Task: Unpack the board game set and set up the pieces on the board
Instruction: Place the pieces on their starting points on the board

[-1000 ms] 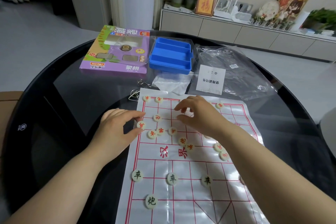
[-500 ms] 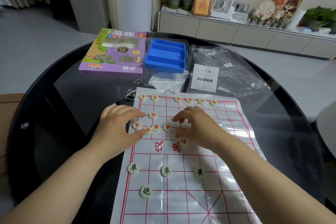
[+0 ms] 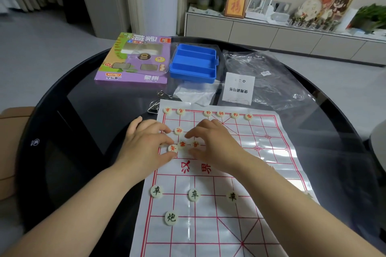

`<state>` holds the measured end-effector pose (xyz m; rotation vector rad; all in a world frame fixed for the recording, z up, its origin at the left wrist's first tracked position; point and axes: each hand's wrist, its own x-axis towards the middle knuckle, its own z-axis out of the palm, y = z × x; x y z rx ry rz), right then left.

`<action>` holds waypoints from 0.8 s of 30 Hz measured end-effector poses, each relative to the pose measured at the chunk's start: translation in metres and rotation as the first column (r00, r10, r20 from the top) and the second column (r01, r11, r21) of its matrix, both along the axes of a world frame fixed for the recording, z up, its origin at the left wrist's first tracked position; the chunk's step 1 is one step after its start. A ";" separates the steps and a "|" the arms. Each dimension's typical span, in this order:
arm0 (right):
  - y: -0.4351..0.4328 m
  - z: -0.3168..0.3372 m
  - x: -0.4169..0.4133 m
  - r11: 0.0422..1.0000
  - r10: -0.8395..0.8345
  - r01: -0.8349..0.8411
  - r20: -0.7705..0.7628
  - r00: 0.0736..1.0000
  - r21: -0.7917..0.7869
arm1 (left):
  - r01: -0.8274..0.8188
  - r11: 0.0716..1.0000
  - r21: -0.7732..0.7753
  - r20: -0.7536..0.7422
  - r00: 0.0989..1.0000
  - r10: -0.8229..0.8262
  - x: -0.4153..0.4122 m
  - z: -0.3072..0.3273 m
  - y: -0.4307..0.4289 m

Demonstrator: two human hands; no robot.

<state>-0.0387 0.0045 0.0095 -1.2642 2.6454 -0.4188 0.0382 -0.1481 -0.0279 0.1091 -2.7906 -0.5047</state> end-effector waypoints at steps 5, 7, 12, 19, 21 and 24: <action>-0.012 -0.004 0.001 0.999 0.029 -0.027 -0.053 0.998 0.026 | 0.015 1.000 -0.021 -0.048 0.999 -0.016 0.004 0.001 0.000; -0.014 -0.006 0.000 0.999 0.031 -0.029 -0.062 0.998 0.035 | 0.010 1.000 -0.006 -0.070 0.997 -0.011 0.006 0.000 -0.002; -0.012 -0.005 -0.001 0.999 0.046 -0.045 -0.086 0.995 0.014 | -0.009 1.000 0.024 -0.148 0.989 0.012 0.008 0.007 -0.004; 0.029 0.004 -0.032 0.975 -0.209 0.197 -0.130 0.969 -0.099 | -0.040 0.996 0.083 -0.082 0.995 0.047 -0.013 0.023 -0.003; 0.034 0.003 -0.042 0.967 -0.250 0.237 -0.149 0.957 -0.097 | -0.060 0.994 0.087 -0.038 0.997 0.063 -0.024 0.027 -0.002; 0.025 0.001 -0.052 0.969 -0.248 0.240 -0.184 0.951 -0.064 | -0.104 0.990 0.095 0.032 0.994 0.101 -0.034 0.029 -0.002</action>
